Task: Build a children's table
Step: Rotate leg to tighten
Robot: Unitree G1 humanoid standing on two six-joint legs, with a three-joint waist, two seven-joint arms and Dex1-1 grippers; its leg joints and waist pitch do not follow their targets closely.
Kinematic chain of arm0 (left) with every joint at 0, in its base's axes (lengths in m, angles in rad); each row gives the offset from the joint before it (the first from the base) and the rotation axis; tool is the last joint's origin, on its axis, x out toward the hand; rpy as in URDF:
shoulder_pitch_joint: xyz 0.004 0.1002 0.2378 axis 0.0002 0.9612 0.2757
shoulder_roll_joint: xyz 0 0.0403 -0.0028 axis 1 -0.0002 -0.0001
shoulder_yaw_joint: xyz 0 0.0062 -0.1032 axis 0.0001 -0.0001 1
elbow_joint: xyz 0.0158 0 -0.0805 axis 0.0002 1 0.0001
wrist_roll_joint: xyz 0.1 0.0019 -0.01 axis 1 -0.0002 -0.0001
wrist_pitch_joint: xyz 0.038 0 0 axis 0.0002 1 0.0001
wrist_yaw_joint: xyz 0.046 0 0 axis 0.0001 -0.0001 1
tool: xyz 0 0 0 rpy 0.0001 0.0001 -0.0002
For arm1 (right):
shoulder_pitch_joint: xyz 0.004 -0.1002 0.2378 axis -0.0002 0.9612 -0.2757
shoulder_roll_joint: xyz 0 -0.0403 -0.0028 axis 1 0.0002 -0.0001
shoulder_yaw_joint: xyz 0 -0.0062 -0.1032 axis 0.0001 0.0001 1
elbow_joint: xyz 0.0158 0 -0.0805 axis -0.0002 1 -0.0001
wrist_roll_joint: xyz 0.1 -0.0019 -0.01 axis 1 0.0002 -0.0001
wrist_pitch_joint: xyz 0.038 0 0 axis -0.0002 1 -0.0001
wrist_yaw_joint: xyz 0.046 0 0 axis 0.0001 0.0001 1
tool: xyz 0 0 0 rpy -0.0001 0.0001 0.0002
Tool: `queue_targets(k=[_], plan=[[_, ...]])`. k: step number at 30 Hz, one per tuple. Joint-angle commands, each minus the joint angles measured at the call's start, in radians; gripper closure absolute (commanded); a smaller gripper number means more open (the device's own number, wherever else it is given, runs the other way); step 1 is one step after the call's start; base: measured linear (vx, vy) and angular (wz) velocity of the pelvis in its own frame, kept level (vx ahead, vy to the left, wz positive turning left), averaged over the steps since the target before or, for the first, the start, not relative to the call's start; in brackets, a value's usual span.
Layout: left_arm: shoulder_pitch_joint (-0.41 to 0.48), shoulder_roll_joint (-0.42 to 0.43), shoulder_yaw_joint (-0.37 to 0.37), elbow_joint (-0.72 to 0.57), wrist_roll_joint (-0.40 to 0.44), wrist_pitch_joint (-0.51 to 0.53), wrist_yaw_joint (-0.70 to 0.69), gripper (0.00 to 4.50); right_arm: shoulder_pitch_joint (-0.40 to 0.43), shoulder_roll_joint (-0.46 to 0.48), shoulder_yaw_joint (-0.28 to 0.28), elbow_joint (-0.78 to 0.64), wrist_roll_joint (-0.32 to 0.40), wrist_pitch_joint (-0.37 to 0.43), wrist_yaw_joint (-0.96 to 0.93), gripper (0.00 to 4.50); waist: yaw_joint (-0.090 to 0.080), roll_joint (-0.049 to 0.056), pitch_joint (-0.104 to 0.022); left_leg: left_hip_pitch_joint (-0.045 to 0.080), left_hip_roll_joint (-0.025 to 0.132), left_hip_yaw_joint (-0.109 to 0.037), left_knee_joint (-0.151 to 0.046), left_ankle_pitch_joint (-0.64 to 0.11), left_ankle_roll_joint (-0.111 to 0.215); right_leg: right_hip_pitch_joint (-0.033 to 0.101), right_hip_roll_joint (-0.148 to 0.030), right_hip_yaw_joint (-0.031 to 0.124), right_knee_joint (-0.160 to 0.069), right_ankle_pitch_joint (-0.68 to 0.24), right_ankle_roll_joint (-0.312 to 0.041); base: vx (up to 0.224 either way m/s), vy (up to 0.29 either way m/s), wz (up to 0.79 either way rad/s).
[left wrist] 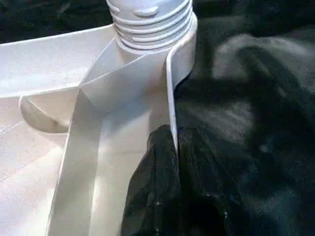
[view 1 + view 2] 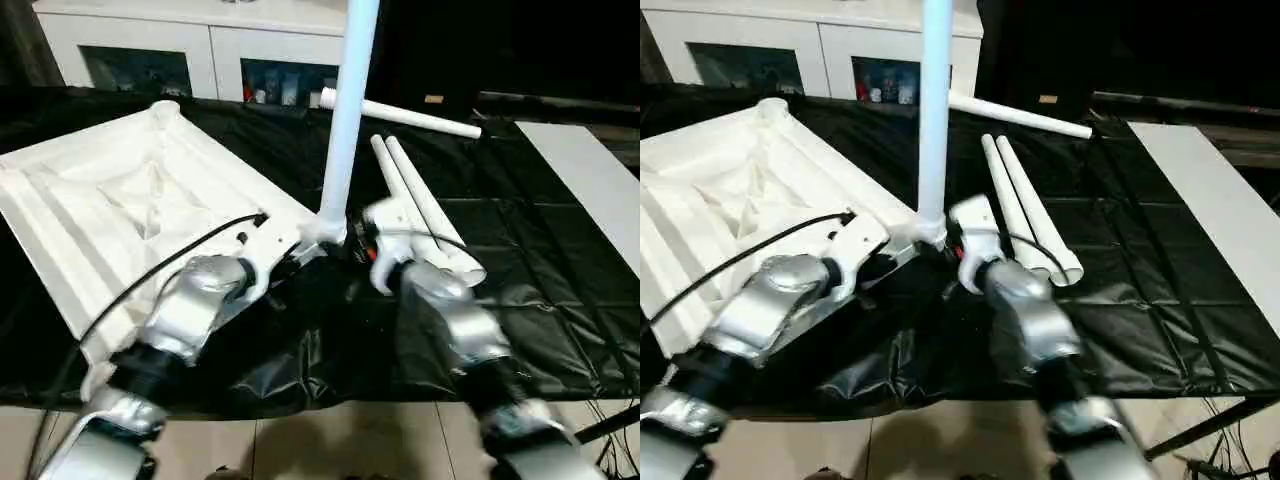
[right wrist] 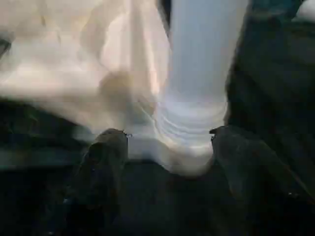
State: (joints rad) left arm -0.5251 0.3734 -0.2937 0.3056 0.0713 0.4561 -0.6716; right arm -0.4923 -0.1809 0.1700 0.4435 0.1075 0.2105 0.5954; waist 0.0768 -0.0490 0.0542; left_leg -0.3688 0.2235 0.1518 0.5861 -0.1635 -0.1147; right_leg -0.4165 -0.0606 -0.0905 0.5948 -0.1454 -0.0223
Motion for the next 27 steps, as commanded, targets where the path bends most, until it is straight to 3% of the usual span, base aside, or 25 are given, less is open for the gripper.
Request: queue_targets(k=[1,7,10,16,17,20,23,27], plan=[[0.014,0.047,-0.034,-0.058,0.000,-0.042,-0.082,4.50,0.021,-0.087,0.030,-0.089,0.011,0.036,0.136,0.94,0.003,0.015,-0.065,0.011,0.006,0.012,-0.072,-0.282,0.015,0.059,-0.069,0.051,-0.074,-0.330,-0.124,0.000,0.000,0.00],[0.071,0.140,-0.082,-0.176,-0.056,-0.084,-0.292,4.50,0.051,-0.159,0.030,-0.143,0.031,0.042,0.245,0.57,0.013,0.015,-0.063,0.014,0.008,0.010,-0.074,-0.305,0.015,0.053,-0.071,0.049,-0.078,-0.390,-0.122,0.000,0.000,0.00],[0.083,0.158,-0.094,-0.207,-0.066,-0.083,-0.324,4.50,0.060,-0.179,0.047,-0.155,0.040,0.047,0.288,0.57,0.020,0.018,-0.060,0.026,0.012,0.014,-0.074,-0.327,0.010,0.043,-0.066,0.050,-0.079,-0.375,-0.143,0.000,0.000,0.00],[0.091,0.165,-0.098,-0.231,-0.072,-0.075,-0.345,4.50,0.063,-0.185,0.074,-0.157,0.028,0.047,0.320,0.57,0.025,0.015,-0.059,0.018,0.009,0.009,-0.077,-0.348,0.002,0.051,-0.071,0.046,-0.084,-0.445,-0.107,0.000,0.000,0.00],[0.092,0.167,-0.098,-0.234,-0.072,-0.074,-0.349,4.50,0.060,-0.182,0.076,-0.149,0.018,0.043,0.319,0.57,0.025,0.010,-0.060,0.017,0.008,0.009,-0.075,-0.335,0.003,0.051,-0.072,0.046,-0.084,-0.454,-0.099,0.000,0.000,0.00],[0.092,0.170,-0.096,-0.236,-0.069,-0.074,-0.351,4.50,0.053,-0.181,0.078,-0.131,0.006,0.036,0.325,0.57,0.024,0.011,-0.060,0.017,0.007,0.009,-0.075,-0.329,0.004,0.050,-0.072,0.045,-0.086,-0.467,-0.093,0.000,0.000,0.00],[0.093,0.175,-0.097,-0.233,-0.068,-0.076,-0.353,4.50,0.044,-0.175,0.069,-0.119,0.022,0.031,0.320,0.57,0.023,0.012,-0.062,0.016,0.008,0.008,-0.075,-0.320,0.004,0.050,-0.071,0.045,-0.084,-0.449,-0.096,0.000,0.000,0.00],[0.092,0.175,-0.098,-0.230,-0.066,-0.077,-0.353,4.50,0.032,-0.169,0.068,-0.096,0.022,0.022,0.311,1.00,0.022,0.012,-0.064,0.014,0.009,0.009,-0.074,-0.300,0.005,0.053,-0.070,0.046,-0.077,-0.396,-0.115,0.000,0.000,0.00]])
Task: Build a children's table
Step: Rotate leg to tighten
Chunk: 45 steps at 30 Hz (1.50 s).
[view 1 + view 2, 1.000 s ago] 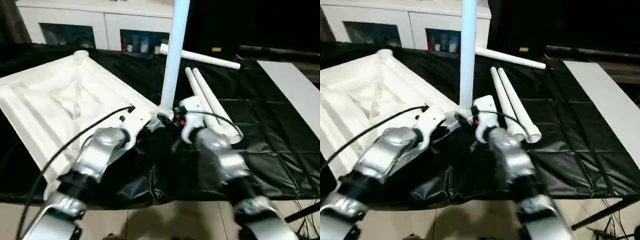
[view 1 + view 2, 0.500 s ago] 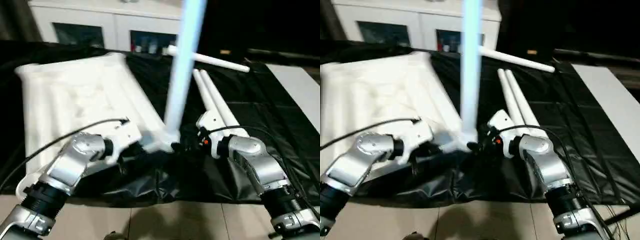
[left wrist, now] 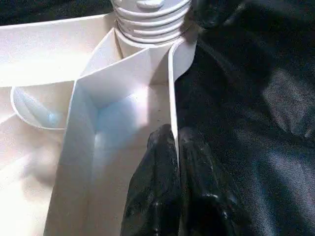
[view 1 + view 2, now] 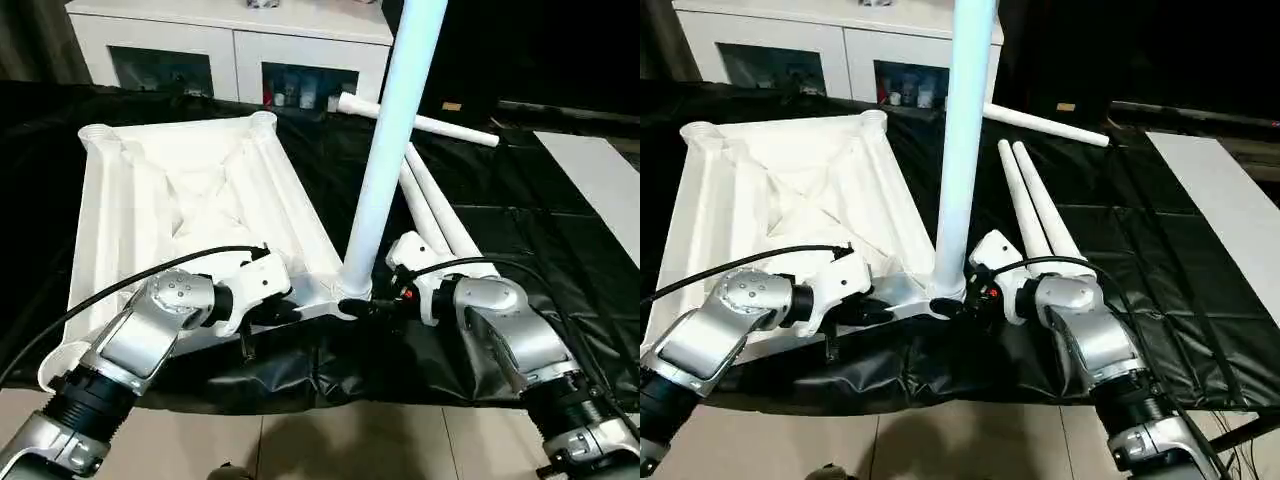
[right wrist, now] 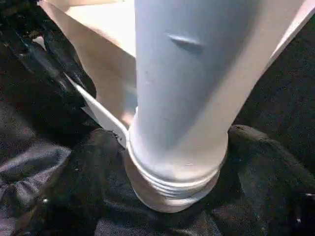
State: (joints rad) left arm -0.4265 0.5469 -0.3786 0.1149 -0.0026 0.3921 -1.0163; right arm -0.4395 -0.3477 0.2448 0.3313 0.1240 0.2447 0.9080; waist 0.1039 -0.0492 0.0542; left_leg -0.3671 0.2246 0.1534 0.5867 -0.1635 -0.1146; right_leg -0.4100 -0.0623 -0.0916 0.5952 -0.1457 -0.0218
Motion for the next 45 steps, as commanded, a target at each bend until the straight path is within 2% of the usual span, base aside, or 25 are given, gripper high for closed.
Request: queue_targets(k=[1,5,8,16,21,24,25,26,27,28,31,32,33,35,38,40,41,42,45], plan=[[-0.006,0.001,-0.014,-0.040,0.008,-0.013,-0.008,4.50,-0.027,0.004,-0.011,0.030,0.006,-0.019,-0.008,1.10,-0.005,0.014,-0.064,0.013,0.008,0.008,-0.075,-0.300,0.004,0.046,-0.069,0.048,-0.076,-0.392,-0.119,0.000,0.000,0.00],[-0.007,-0.001,-0.016,-0.040,0.008,-0.013,-0.008,4.50,-0.034,0.021,-0.022,0.051,0.004,-0.026,-0.015,1.55,-0.006,0.013,-0.063,0.013,0.007,0.008,-0.075,-0.304,0.003,0.048,-0.069,0.047,-0.077,-0.395,-0.121,0.000,0.000,0.00],[-0.007,0.000,-0.016,-0.041,0.009,-0.012,-0.010,4.50,-0.038,0.030,-0.024,0.066,0.006,-0.034,-0.012,1.69,-0.007,0.012,-0.063,0.013,0.007,0.008,-0.075,-0.308,0.002,0.048,-0.069,0.047,-0.077,-0.403,-0.119,0.000,0.000,0.00],[-0.001,0.008,-0.018,-0.047,0.010,-0.010,-0.019,4.50,-0.035,0.041,-0.019,0.097,0.008,-0.070,0.001,1.78,-0.010,0.013,-0.063,0.013,0.007,0.007,-0.075,-0.311,0.002,0.047,-0.069,0.047,-0.078,-0.408,-0.120,0.000,0.000,0.00],[-0.001,-0.002,-0.015,-0.032,0.023,-0.005,0.008,4.50,-0.036,0.079,-0.065,0.142,0.020,-0.073,-0.072,1.80,-0.016,0.013,-0.062,0.014,0.007,0.006,-0.075,-0.324,0.001,0.046,-0.070,0.046,-0.079,-0.423,-0.123,0.000,0.000,0.00],[-0.033,-0.116,0.014,0.045,0.036,0.047,0.154,4.50,-0.061,0.202,-0.165,0.231,0.045,-0.069,-0.317,1.81,-0.024,0.014,-0.059,0.017,0.004,0.007,-0.074,-0.346,-0.013,0.041,-0.072,0.043,-0.089,-0.486,-0.110,0.000,0.000,0.00],[-0.035,-0.121,0.015,0.048,0.036,0.050,0.160,4.50,-0.061,0.207,-0.168,0.234,0.046,-0.068,-0.327,1.81,-0.025,0.015,-0.059,0.019,0.004,0.005,-0.074,-0.351,-0.017,0.040,-0.072,0.041,-0.090,-0.499,-0.106,0.000,0.000,0.00],[-0.048,-0.165,0.019,0.078,0.044,0.068,0.212,4.50,-0.064,0.253,-0.185,0.253,0.048,-0.070,-0.404,1.81,-0.026,0.015,-0.060,0.020,0.002,0.004,-0.073,-0.357,-0.021,0.039,-0.073,0.040,-0.092,-0.520,-0.096,0.000,0.000,0.00],[-0.053,-0.176,0.019,0.087,0.047,0.074,0.226,4.50,-0.064,0.265,-0.188,0.258,0.047,-0.072,-0.423,1.81,-0.028,0.014,-0.060,0.017,0.002,0.003,-0.074,-0.362,-0.021,0.041,-0.072,0.038,-0.095,-0.531,-0.086,0.000,0.000,0.00],[-0.065,-0.202,0.020,0.109,0.058,0.088,0.264,4.50,-0.065,0.294,-0.193,0.267,0.044,-0.075,-0.461,1.81,-0.029,0.016,-0.060,0.019,0.002,0.002,-0.074,-0.371,-0.021,0.039,-0.072,0.037,-0.100,-0.538,-0.077,0.000,0.000,0.00],[-0.097,-0.285,0.044,0.165,0.071,0.138,0.381,4.50,-0.074,0.372,-0.201,0.297,0.026,-0.090,-0.573,1.82,-0.033,0.013,-0.059,0.020,-0.002,0.002,-0.071,-0.385,-0.016,0.036,-0.071,0.034,-0.104,-0.557,-0.064,0.000,0.000,0.00],[-0.097,-0.285,0.044,0.165,0.071,0.138,0.381,4.50,-0.074,0.372,-0.201,0.297,0.026,-0.090,-0.573,1.82,-0.036,0.012,-0.060,0.020,-0.004,0.003,-0.070,-0.382,-0.014,0.035,-0.071,0.034,-0.105,-0.563,-0.058,0.000,0.000,0.00],[-0.107,-0.320,0.056,0.184,0.077,0.158,0.423,4.50,-0.082,0.404,-0.212,0.317,0.021,-0.097,-0.627,1.82,-0.034,0.013,-0.061,0.022,-0.002,0.001,-0.070,-0.382,-0.014,0.034,-0.072,0.033,-0.106,-0.563,-0.056,0.000,0.000,0.00],[-0.126,-0.402,0.051,0.212,0.109,0.178,0.513,4.50,-0.124,0.505,-0.235,0.405,0.020,-0.122,-0.760,1.82,-0.043,0.015,-0.058,0.026,-0.004,-0.001,-0.068,-0.412,-0.017,0.028,-0.072,0.025,-0.113,-0.602,-0.038,0.000,0.000,0.00],[-0.125,-0.418,0.051,0.212,0.108,0.164,0.527,4.50,-0.136,0.527,-0.220,0.424,0.014,-0.140,-0.744,1.82,-0.052,0.016,-0.058,0.026,-0.006,-0.005,-0.068,-0.444,-0.008,0.031,-0.071,0.016,-0.123,-0.610,-0.024,0.000,0.000,0.00],[-0.119,-0.414,0.044,0.197,0.104,0.142,0.514,4.50,-0.131,0.537,-0.205,0.403,0.020,-0.164,-0.690,1.82,-0.052,0.015,-0.061,0.022,-0.002,-0.008,-0.074,-0.435,0.000,0.039,-0.073,0.016,-0.120,-0.570,-0.031,0.000,0.000,0.00],[-0.117,-0.410,0.043,0.190,0.103,0.141,0.509,4.50,-0.128,0.537,-0.205,0.392,0.024,-0.167,-0.681,1.27,-0.052,0.014,-0.061,0.019,-0.002,-0.007,-0.076,-0.425,0.001,0.041,-0.073,0.017,-0.118,-0.556,-0.034,0.000,0.000,0.00],[-0.107,-0.388,0.036,0.171,0.100,0.125,0.478,4.50,-0.122,0.524,-0.202,0.367,0.023,-0.173,-0.649,1.27,-0.050,0.015,-0.059,0.020,-0.001,-0.007,-0.077,-0.426,0.002,0.037,-0.073,0.020,-0.116,-0.548,-0.040,0.000,0.000,0.00],[-0.098,-0.367,0.044,0.157,0.101,0.128,0.461,4.50,-0.119,0.504,-0.200,0.353,0.004,-0.190,-0.641,1.04,-0.053,0.014,-0.059,0.015,-0.001,-0.007,-0.079,-0.422,0.006,0.041,-0.074,0.022,-0.113,-0.545,-0.044,0.000,0.000,0.00]])
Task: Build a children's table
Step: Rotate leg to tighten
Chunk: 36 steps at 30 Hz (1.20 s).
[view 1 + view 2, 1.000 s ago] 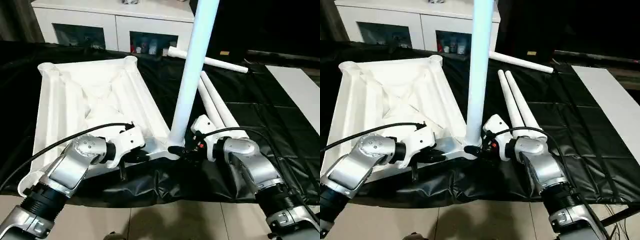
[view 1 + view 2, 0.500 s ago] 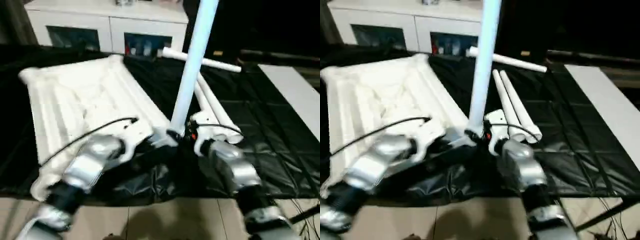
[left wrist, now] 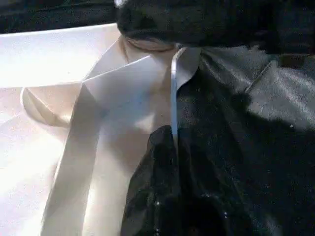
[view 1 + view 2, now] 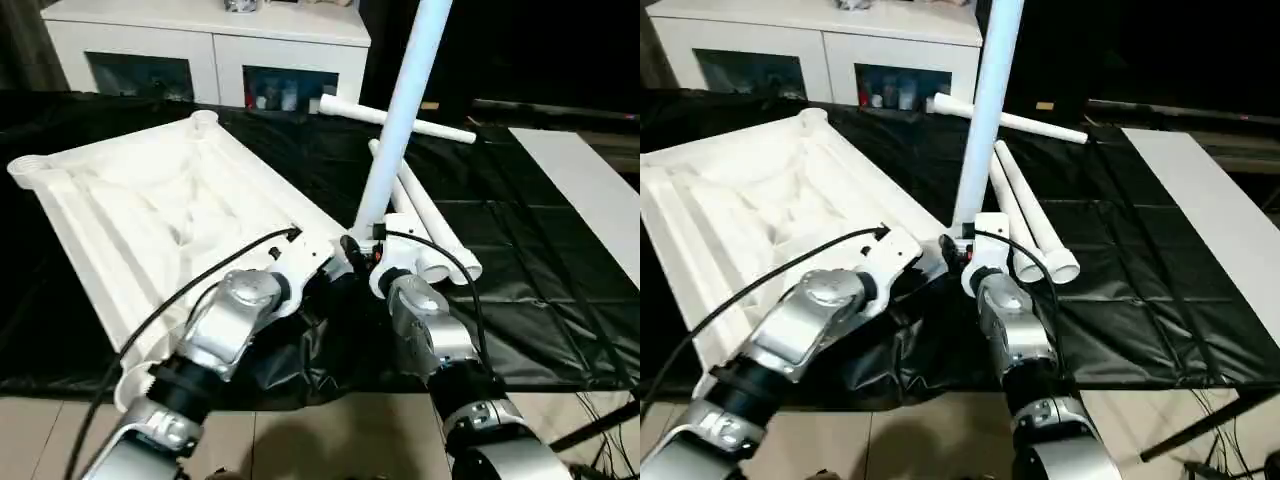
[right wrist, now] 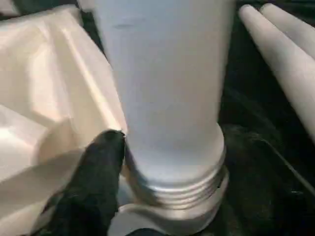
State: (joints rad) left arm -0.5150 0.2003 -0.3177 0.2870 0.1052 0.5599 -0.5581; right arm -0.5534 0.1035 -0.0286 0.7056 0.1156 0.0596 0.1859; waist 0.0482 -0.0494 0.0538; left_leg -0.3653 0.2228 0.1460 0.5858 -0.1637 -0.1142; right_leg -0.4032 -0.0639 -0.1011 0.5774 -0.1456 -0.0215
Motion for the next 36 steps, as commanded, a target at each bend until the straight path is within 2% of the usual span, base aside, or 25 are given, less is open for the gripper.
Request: queue_targets(k=[1,2,4,5,7,8,9,13,14,16,18,20,22,25,30,36], plan=[[-0.007,-0.017,-0.011,-0.016,-0.003,-0.036,0.001,4.50,-0.009,0.049,0.066,-0.016,0.013,-0.012,0.081,0.91,-0.001,0.013,-0.059,0.009,0.000,0.001,-0.079,-0.412,0.005,0.036,-0.073,0.032,-0.093,-0.539,-0.049,0.000,0.000,0.00],[-0.007,-0.016,-0.010,-0.017,-0.002,-0.036,0.000,4.50,-0.010,0.047,0.066,-0.017,0.012,-0.014,0.082,0.70,-0.005,0.014,-0.062,0.003,0.001,0.001,-0.080,-0.385,0.005,0.040,-0.073,0.035,-0.088,-0.510,-0.058,0.000,0.000,0.00],[-0.002,-0.002,0.002,-0.019,0.002,-0.036,-0.005,4.50,-0.010,0.022,0.068,-0.026,0.001,-0.028,0.092,0.65,-0.007,0.014,-0.061,0.006,0.001,0.002,-0.079,-0.382,0.007,0.037,-0.072,0.037,-0.087,-0.498,-0.067,0.000,0.000,0.00],[0.007,0.031,0.007,-0.033,-0.002,-0.045,-0.026,4.50,0.001,-0.031,0.086,-0.077,-0.018,-0.019,0.125,0.57,-0.006,0.015,-0.062,0.008,0.003,0.004,-0.079,-0.368,0.010,0.038,-0.071,0.040,-0.083,-0.469,-0.082,0.000,0.000,0.00],[0.014,0.049,0.010,-0.044,-0.007,-0.043,-0.040,4.50,0.010,-0.067,0.105,-0.107,-0.033,-0.008,0.158,0.33,-0.004,0.015,-0.064,0.006,0.005,0.006,-0.080,-0.350,0.011,0.040,-0.070,0.043,-0.078,-0.430,-0.091,0.000,0.000,0.00],[0.020,0.080,0.010,-0.055,-0.010,-0.050,-0.065,4.50,0.024,-0.122,0.123,-0.153,-0.045,0.012,0.224,0.25,0.000,0.015,-0.065,0.001,0.006,0.008,-0.080,-0.315,0.017,0.046,-0.068,0.046,-0.068,-0.379,-0.106,0.000,0.000,0.00],[0.025,0.097,0.009,-0.062,-0.012,-0.058,-0.085,4.50,0.031,-0.150,0.128,-0.173,-0.049,0.024,0.260,0.18,0.001,0.015,-0.065,0.001,0.006,0.008,-0.079,-0.308,0.019,0.046,-0.069,0.048,-0.067,-0.368,-0.110,0.000,0.000,0.00],[0.036,0.134,0.004,-0.078,-0.016,-0.086,-0.136,4.50,0.042,-0.217,0.146,-0.206,-0.064,0.041,0.343,0.18,0.010,0.016,-0.067,0.006,0.008,0.014,-0.075,-0.268,0.025,0.046,-0.068,0.054,-0.061,-0.309,-0.139,0.000,0.000,0.00],[0.048,0.166,-0.001,-0.096,-0.030,-0.101,-0.192,4.50,0.055,-0.278,0.169,-0.237,-0.054,0.057,0.444,0.18,0.016,0.019,-0.069,0.004,0.007,0.014,-0.075,-0.249,0.026,0.052,-0.067,0.053,-0.054,-0.275,-0.154,0.000,0.000,0.00],[0.060,0.202,-0.015,-0.119,-0.047,-0.118,-0.259,4.50,0.073,-0.329,0.191,-0.275,-0.023,0.079,0.549,0.18,0.022,0.019,-0.070,0.005,0.011,0.015,-0.074,-0.234,0.030,0.051,-0.066,0.056,-0.050,-0.233,-0.163,0.000,0.000,0.00],[0.084,0.258,-0.045,-0.165,-0.084,-0.184,-0.386,4.50,0.096,-0.387,0.217,-0.318,0.009,0.098,0.663,0.18,0.028,0.019,-0.072,0.005,0.012,0.014,-0.073,-0.225,0.043,0.058,-0.067,0.056,-0.043,-0.187,-0.181,0.000,0.000,0.00],[0.092,0.276,-0.054,-0.188,-0.102,-0.175,-0.428,4.50,0.097,-0.400,0.225,-0.320,0.014,0.101,0.685,0.18,0.029,0.021,-0.071,0.009,0.012,0.018,-0.073,-0.210,0.044,0.052,-0.064,0.058,-0.039,-0.162,-0.201,0.000,0.000,0.00],[0.098,0.300,-0.069,-0.216,-0.112,-0.161,-0.465,4.50,0.099,-0.410,0.233,-0.330,0.016,0.109,0.712,0.18,0.035,0.020,-0.067,0.012,0.012,0.020,-0.074,-0.229,0.038,0.051,-0.064,0.058,-0.041,-0.187,-0.204,0.000,0.000,0.00],[0.107,0.315,-0.075,-0.236,-0.122,-0.148,-0.491,4.50,0.100,-0.409,0.238,-0.335,0.017,0.121,0.729,0.18,0.044,0.019,-0.063,0.022,0.014,0.021,-0.077,-0.286,0.016,0.043,-0.067,0.060,-0.051,-0.280,-0.187,0.000,0.000,0.00],[0.111,0.330,-0.076,-0.223,-0.109,-0.166,-0.491,4.50,0.105,-0.422,0.256,-0.347,0.020,0.133,0.767,0.18,0.042,0.014,-0.061,0.016,0.011,0.019,-0.079,-0.304,0.010,0.046,-0.068,0.059,-0.058,-0.361,-0.145,0.000,0.000,0.00],[0.111,0.341,-0.072,-0.218,-0.103,-0.171,-0.494,4.50,0.108,-0.432,0.263,-0.348,0.014,0.135,0.794,0.79,0.043,0.013,-0.060,0.014,0.009,0.018,-0.077,-0.300,0.011,0.043,-0.068,0.058,-0.062,-0.409,-0.122,0.000,0.000,0.00]])
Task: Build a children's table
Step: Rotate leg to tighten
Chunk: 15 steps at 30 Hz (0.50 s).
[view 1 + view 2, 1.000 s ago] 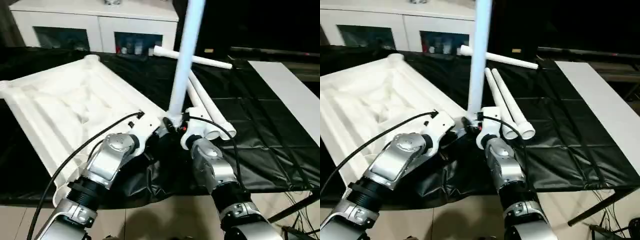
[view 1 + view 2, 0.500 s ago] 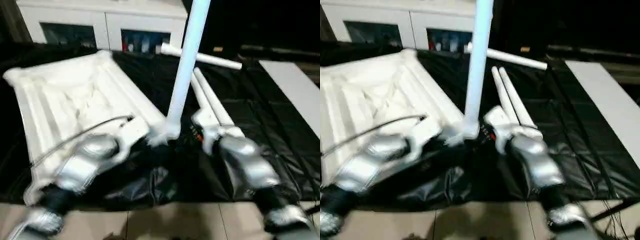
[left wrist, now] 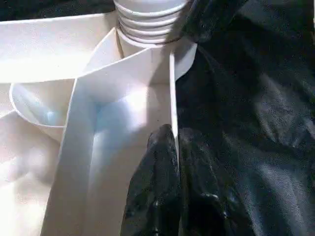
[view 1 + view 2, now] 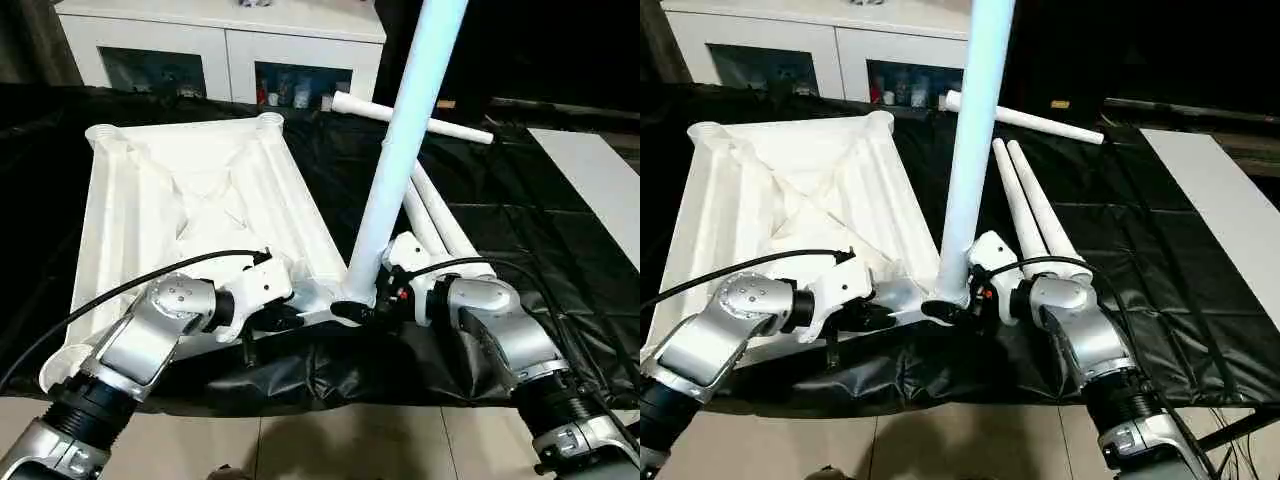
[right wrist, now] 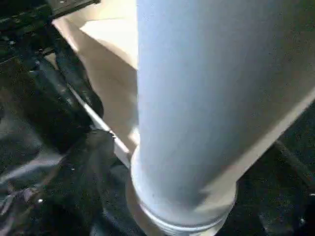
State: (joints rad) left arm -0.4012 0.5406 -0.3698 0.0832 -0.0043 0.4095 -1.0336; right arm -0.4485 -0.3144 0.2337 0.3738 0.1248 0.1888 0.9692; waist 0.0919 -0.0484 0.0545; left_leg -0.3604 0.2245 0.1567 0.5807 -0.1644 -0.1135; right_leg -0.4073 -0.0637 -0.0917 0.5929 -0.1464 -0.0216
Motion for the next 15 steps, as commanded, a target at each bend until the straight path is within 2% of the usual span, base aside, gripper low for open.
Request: queue_targets(k=[1,11,15], plan=[[-0.002,0.001,-0.020,-0.014,0.006,-0.020,-0.018,4.50,0.003,-0.014,0.001,-0.016,0.005,0.006,0.011,0.79,-0.001,0.012,-0.062,0.010,0.008,0.007,-0.071,-0.297,0.010,0.048,-0.069,0.048,-0.077,-0.406,-0.122,0.000,0.000,0.00],[-0.006,0.002,-0.022,-0.007,0.005,-0.020,-0.019,4.50,0.000,-0.009,-0.008,-0.002,0.004,0.006,0.004,1.74,-0.001,0.014,-0.064,0.009,0.008,0.007,-0.071,-0.290,0.010,0.048,-0.066,0.048,-0.072,-0.362,-0.139,0.000,0.000,0.00],[-0.003,0.000,-0.021,-0.007,0.004,-0.013,-0.017,4.50,-0.002,0.012,-0.018,0.025,-0.002,0.016,-0.040,1.91,-0.003,0.013,-0.063,0.009,0.006,0.007,-0.071,-0.299,0.008,0.048,-0.066,0.047,-0.074,-0.384,-0.134,0.000,0.000,0.00]])
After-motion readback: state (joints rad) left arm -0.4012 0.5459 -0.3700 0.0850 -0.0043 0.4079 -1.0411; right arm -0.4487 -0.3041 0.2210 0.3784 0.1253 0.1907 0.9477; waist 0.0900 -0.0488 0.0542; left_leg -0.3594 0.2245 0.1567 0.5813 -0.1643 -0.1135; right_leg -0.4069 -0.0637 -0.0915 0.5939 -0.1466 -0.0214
